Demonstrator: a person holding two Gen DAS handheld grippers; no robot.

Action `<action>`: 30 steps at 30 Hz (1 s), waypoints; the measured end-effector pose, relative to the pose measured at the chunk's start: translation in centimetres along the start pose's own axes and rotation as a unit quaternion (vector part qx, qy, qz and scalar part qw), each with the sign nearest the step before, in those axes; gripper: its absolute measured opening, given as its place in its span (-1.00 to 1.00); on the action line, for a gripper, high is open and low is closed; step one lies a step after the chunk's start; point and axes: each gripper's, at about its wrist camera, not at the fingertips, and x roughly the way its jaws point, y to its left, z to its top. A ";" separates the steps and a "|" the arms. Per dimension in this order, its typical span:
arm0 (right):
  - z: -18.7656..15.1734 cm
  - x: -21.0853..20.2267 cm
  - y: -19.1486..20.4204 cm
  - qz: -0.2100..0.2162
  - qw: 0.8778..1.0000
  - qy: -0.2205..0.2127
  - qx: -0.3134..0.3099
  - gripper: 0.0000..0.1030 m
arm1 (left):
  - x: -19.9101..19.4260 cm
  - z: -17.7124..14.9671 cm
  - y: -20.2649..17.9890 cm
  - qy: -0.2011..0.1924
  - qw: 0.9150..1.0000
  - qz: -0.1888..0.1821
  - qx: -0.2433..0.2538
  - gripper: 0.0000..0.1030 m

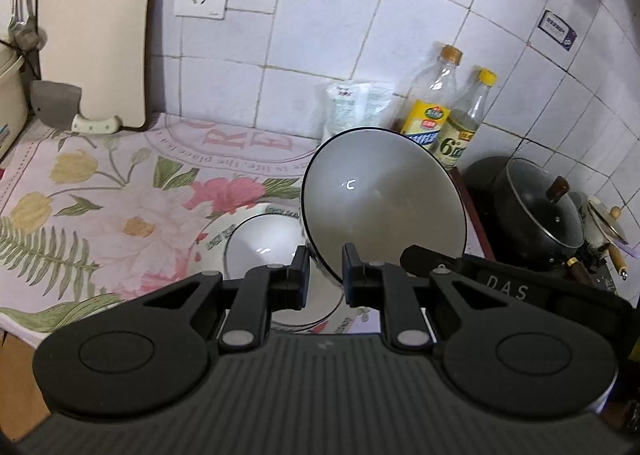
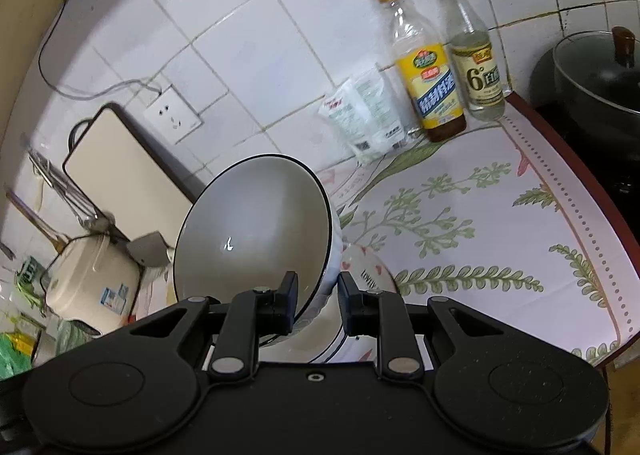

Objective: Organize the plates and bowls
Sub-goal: 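Lift the white bowl with both grippers and carry it over the stack, then lower the white bowl into the stacked bowls with both grippers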

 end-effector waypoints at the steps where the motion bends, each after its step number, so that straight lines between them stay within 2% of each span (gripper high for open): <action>1: -0.1 0.2 0.2 -0.002 1.000 0.005 0.000 -0.50 | 0.1 -0.1 0.3 0.002 1.000 0.002 -0.003 -0.71; 10: -1.3 2.3 1.2 -0.016 0.999 0.035 -0.009 -0.50 | 1.8 -1.1 2.5 0.033 0.999 0.016 -0.019 -0.72; 21: -2.2 5.0 1.5 -0.027 0.998 0.052 -0.036 -0.49 | 4.3 -1.9 4.2 0.060 0.997 0.033 -0.029 -0.72; 27: -1.7 6.8 2.0 -0.043 0.994 0.068 -0.070 -0.50 | 6.0 -2.1 5.5 0.074 0.996 0.021 -0.052 -0.72; 30: -1.6 7.4 1.9 -0.051 0.993 0.077 -0.075 -0.50 | 6.7 -2.0 5.4 0.084 0.995 0.023 -0.047 -0.72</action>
